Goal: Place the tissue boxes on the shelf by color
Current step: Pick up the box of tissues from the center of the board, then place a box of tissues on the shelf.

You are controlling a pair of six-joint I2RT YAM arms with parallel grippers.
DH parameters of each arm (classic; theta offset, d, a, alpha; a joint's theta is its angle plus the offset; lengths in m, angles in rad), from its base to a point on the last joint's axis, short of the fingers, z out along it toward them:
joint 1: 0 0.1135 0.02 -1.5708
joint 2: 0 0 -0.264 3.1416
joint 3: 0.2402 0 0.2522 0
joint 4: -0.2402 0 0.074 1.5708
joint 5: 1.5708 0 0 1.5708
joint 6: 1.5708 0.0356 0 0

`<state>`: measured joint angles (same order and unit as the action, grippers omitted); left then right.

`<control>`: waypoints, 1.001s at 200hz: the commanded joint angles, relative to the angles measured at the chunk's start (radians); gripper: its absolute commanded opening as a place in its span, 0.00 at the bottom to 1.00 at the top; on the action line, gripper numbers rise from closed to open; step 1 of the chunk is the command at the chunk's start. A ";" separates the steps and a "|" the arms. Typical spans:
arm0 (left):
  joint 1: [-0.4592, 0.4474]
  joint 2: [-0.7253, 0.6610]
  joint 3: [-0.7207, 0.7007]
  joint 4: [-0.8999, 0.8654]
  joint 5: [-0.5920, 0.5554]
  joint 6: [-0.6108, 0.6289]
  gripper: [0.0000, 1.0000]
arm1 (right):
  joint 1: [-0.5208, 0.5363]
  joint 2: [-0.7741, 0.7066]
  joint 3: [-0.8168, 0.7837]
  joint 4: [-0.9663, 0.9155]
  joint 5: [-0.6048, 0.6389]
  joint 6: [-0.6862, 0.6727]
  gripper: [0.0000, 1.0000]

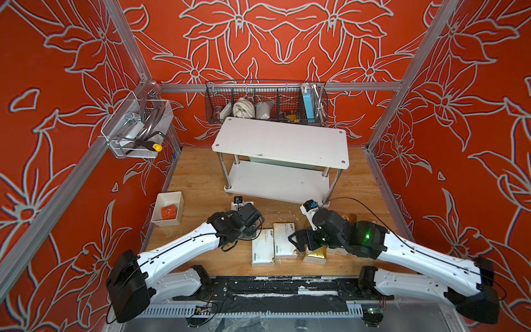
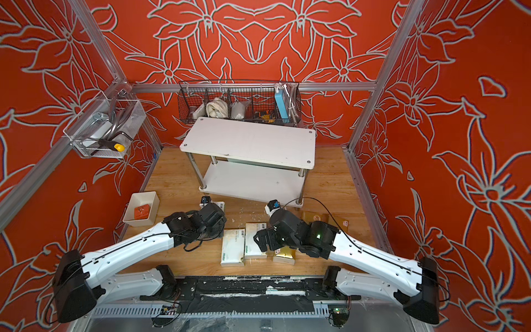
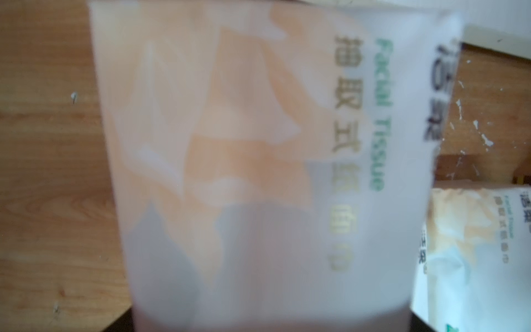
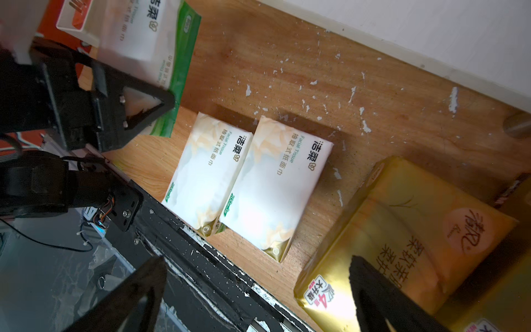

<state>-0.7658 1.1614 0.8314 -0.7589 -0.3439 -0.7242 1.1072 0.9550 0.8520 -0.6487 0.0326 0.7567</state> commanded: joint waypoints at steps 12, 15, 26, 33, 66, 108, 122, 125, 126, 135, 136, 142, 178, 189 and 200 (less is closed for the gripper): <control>0.089 0.076 0.077 0.097 0.009 0.171 0.81 | 0.006 -0.041 -0.050 0.088 0.078 0.051 0.99; 0.099 0.084 0.082 0.103 0.012 0.182 0.81 | 0.006 -0.045 -0.056 0.094 0.082 0.053 0.99; 0.123 0.116 0.108 0.124 0.017 0.220 0.81 | 0.005 -0.059 -0.074 0.118 0.097 0.058 0.99; 0.132 0.137 0.125 0.136 0.017 0.244 0.81 | 0.006 -0.068 -0.086 0.134 0.109 0.061 0.99; 0.178 0.224 0.198 0.209 0.040 0.331 0.82 | 0.006 -0.102 -0.143 0.199 0.159 0.064 0.99; 0.236 0.329 0.286 0.272 0.088 0.412 0.82 | 0.006 -0.106 -0.174 0.208 0.174 0.075 0.99; 0.249 0.363 0.311 0.283 0.094 0.441 0.82 | 0.006 -0.111 -0.184 0.211 0.179 0.078 0.99; 0.251 0.368 0.315 0.286 0.095 0.446 0.82 | 0.006 -0.111 -0.187 0.212 0.179 0.079 0.99; 0.252 0.371 0.316 0.286 0.095 0.449 0.82 | 0.006 -0.112 -0.186 0.213 0.180 0.079 0.99; 0.262 0.389 0.327 0.299 0.101 0.463 0.82 | 0.006 -0.115 -0.193 0.213 0.183 0.081 0.99; 0.262 0.391 0.328 0.300 0.102 0.465 0.82 | 0.006 -0.115 -0.193 0.213 0.183 0.081 0.99; 0.269 0.400 0.331 0.310 0.110 0.476 0.82 | 0.006 -0.118 -0.196 0.213 0.185 0.081 0.99; 0.301 0.441 0.333 0.371 0.132 0.500 0.82 | 0.006 -0.130 -0.206 0.200 0.195 0.081 0.99; 0.311 0.453 0.334 0.388 0.138 0.496 0.82 | 0.006 -0.132 -0.211 0.199 0.195 0.082 0.99; 0.320 0.464 0.336 0.405 0.143 0.491 0.82 | 0.006 -0.132 -0.214 0.198 0.197 0.084 0.99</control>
<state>-0.4671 1.6035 1.1419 -0.4259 -0.2211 -0.2508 1.1072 0.8322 0.6594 -0.4473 0.1959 0.8272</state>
